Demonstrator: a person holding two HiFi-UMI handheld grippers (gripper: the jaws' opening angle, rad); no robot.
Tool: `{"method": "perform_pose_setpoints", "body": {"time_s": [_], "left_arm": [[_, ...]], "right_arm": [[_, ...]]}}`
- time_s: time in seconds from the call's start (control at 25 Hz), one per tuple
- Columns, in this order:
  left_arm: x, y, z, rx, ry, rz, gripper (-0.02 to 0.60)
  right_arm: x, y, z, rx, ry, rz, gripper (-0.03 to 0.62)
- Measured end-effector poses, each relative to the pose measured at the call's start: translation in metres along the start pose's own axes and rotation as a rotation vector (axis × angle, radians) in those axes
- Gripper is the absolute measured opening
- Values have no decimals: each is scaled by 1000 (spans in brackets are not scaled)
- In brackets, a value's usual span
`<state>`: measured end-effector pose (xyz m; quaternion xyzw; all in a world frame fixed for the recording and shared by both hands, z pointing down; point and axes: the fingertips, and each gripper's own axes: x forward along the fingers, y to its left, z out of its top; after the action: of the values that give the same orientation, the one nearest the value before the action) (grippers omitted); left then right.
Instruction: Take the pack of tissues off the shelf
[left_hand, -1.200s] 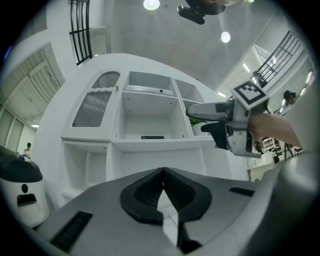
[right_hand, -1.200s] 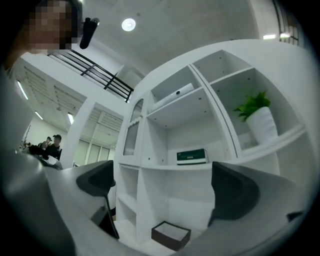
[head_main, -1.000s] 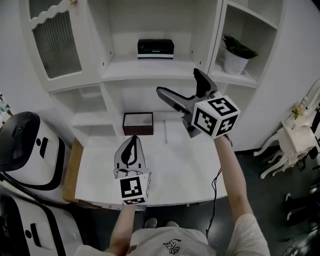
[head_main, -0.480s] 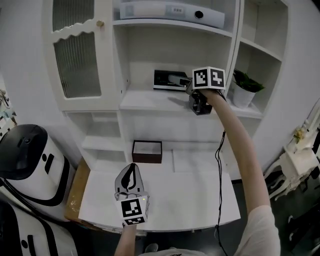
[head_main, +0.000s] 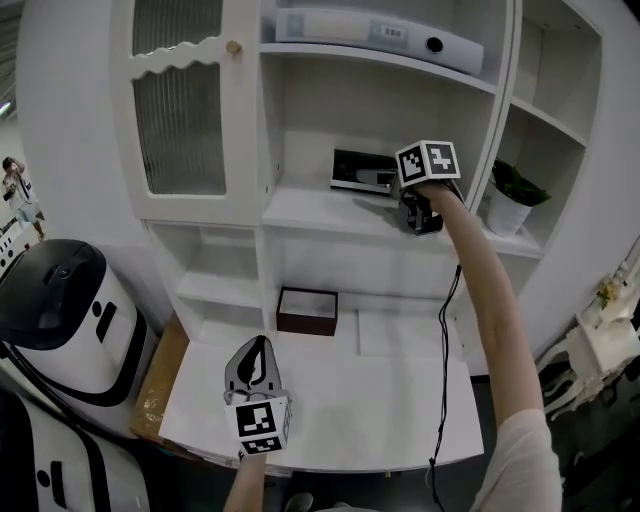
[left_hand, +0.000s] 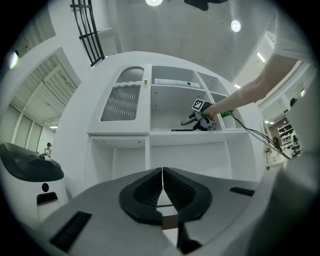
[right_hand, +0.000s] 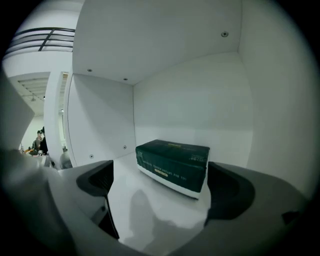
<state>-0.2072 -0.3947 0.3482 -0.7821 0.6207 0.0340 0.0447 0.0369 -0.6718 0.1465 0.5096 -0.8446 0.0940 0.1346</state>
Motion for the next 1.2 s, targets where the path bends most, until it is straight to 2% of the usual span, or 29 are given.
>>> {"method": "perform_pose_setpoints", "body": {"time_s": [0.24, 0.36, 0.48, 0.64, 0.8, 0.88, 1.2], "left_arm": [[-1, 4, -5, 11, 15, 9, 0], [0, 4, -9, -7, 27, 6, 0], [-1, 4, -10, -23, 31, 3, 0], [-6, 7, -9, 12, 36, 25, 0], [-12, 6, -4, -71, 12, 10, 0], [-15, 1, 3, -65, -7, 5, 0], [-32, 5, 11, -63, -26, 38, 0]], "right_arm": [[7, -8, -6, -26, 8, -23, 591], [9, -14, -7, -19, 7, -27, 591], [10, -11, -8, 8, -4, 8, 591], [6, 1, -15, -23, 15, 56, 591], [-2, 17, -19, -50, 20, 102, 591], [-7, 26, -21, -57, 24, 125, 591], [-19, 90, -25, -82, 38, 250, 591]]}}
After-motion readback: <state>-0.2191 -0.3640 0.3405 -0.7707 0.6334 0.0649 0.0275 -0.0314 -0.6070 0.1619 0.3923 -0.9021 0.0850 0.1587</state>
